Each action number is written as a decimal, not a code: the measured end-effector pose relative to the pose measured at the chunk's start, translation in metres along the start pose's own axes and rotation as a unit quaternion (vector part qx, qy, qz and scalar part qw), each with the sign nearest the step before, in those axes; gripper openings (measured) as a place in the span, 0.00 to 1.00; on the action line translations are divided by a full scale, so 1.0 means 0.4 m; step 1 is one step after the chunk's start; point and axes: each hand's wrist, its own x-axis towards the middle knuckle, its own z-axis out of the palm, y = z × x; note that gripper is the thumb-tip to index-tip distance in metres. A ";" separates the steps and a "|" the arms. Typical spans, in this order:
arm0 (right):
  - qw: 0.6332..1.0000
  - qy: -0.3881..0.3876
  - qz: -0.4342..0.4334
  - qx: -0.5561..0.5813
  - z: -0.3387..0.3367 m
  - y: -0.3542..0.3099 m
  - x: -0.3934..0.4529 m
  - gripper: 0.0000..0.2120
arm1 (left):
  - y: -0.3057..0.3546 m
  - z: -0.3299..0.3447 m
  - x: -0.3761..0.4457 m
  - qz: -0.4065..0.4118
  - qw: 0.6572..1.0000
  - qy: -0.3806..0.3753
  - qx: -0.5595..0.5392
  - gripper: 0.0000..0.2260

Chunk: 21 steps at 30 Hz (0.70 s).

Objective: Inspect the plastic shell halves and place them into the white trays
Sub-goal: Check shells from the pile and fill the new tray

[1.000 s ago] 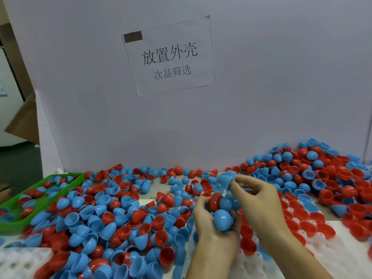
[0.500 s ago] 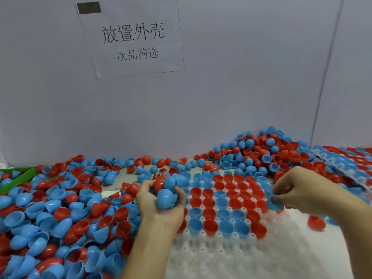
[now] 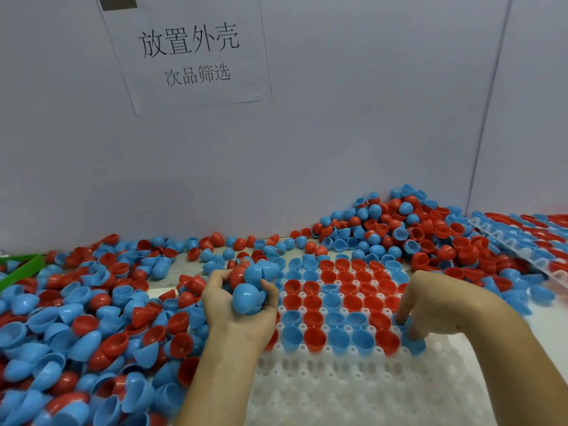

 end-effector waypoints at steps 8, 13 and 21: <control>0.998 0.036 -0.017 0.057 0.007 0.013 0.027 0.06 | -0.004 0.004 -0.010 -0.004 1.000 0.011 0.001 0.03; 0.961 0.214 -0.139 0.110 -0.001 -0.057 0.002 0.09 | -0.013 0.012 -0.014 0.000 1.000 0.013 0.019 0.02; 0.848 0.159 -0.435 0.257 0.044 -0.277 -0.091 0.20 | -0.032 0.001 -0.003 0.017 0.994 -0.047 0.099 0.09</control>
